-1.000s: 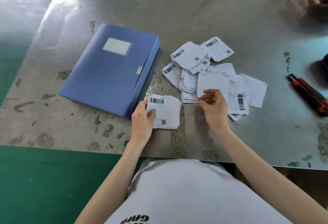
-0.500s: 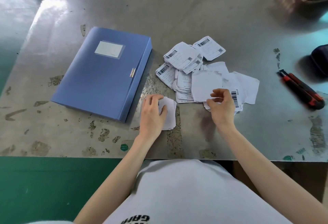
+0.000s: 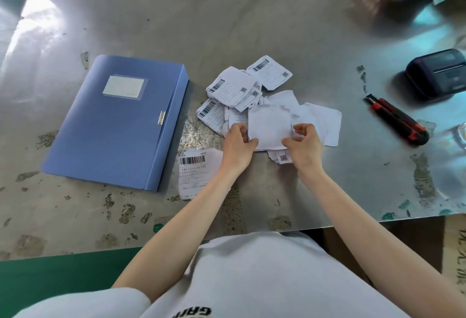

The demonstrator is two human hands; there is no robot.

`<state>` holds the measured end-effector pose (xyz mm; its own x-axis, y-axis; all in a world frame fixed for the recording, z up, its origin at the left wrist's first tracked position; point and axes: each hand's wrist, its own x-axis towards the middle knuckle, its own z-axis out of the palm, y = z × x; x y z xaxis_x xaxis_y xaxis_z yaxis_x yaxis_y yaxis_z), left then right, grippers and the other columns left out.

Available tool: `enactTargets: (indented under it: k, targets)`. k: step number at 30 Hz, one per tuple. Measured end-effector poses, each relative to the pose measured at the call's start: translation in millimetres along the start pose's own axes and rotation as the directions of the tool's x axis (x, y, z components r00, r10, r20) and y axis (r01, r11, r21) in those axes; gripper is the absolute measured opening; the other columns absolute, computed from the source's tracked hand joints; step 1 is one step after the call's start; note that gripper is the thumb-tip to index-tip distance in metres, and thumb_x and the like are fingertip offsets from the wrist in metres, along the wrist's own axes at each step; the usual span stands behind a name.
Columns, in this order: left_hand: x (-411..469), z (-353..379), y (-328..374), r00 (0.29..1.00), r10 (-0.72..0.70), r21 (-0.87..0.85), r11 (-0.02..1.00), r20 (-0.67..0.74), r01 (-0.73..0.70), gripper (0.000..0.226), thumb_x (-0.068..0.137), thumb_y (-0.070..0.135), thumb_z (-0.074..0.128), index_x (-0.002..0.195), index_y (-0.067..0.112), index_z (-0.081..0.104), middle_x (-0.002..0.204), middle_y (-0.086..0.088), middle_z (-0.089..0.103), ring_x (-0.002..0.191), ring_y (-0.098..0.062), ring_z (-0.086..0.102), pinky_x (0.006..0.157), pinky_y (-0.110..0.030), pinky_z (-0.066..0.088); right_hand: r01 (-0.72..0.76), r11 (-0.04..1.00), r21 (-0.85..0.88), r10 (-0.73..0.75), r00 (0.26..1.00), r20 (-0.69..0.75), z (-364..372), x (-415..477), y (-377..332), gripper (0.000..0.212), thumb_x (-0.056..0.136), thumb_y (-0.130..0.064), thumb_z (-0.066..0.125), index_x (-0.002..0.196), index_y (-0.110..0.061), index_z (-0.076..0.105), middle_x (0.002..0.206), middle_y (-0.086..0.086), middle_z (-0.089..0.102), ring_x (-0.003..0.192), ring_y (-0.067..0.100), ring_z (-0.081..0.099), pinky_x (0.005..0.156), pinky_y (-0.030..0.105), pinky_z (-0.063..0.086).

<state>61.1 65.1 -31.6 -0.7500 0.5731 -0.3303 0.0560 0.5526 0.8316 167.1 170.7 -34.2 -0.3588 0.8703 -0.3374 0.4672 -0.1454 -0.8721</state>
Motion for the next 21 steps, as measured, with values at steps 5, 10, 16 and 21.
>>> enactTargets:
  k: [5,10,16,21]
  targets:
    - [6,2,6,0.997,-0.071,-0.101,0.992,-0.015,0.069,0.033,0.086,0.002,0.06,0.113,0.014,0.044,0.111,-0.004,0.063,0.087,-0.014,0.058,0.072,-0.028,0.043,-0.016,1.0,0.019,0.015,1.0,0.023,-2,2,2,0.037,0.077,-0.003,0.062,0.107,-0.02,0.052,0.108,-0.002,0.055,0.093,0.013,0.056,0.077,0.026,0.045]
    - [5,-4,7,0.994,-0.109,-0.248,0.962,0.014,0.11,0.033,0.086,0.003,0.063,0.108,0.019,0.046,0.106,-0.01,0.066,0.095,-0.022,0.064,0.082,-0.036,0.051,0.075,0.995,0.059,-0.077,0.997,0.029,-8,7,3,0.04,0.081,0.009,0.043,0.105,-0.02,0.057,0.101,-0.011,0.06,0.09,0.013,0.054,0.07,0.015,0.043]
    - [-3,-16,10,0.982,-0.126,-0.467,0.867,0.139,0.177,0.023,0.085,-0.008,0.061,0.088,0.015,0.064,0.08,-0.001,0.065,0.071,-0.008,0.061,0.072,-0.021,0.053,0.306,0.943,-0.135,-0.285,0.946,0.155,-16,14,0,0.048,0.078,0.011,0.053,0.108,-0.024,0.067,0.137,-0.005,0.046,0.123,0.011,0.042,0.099,0.021,0.035]
    - [-7,-29,15,0.943,-0.201,-0.693,0.64,0.266,0.332,0.019,0.086,-0.015,0.054,0.088,0.001,0.066,0.078,-0.01,0.064,0.06,-0.007,0.065,0.06,-0.015,0.055,0.369,0.924,-0.103,-0.343,0.916,0.209,-17,16,-3,0.059,0.068,0.022,0.033,0.092,-0.017,0.071,0.13,-0.006,0.052,0.123,0.013,0.043,0.092,0.018,0.035]
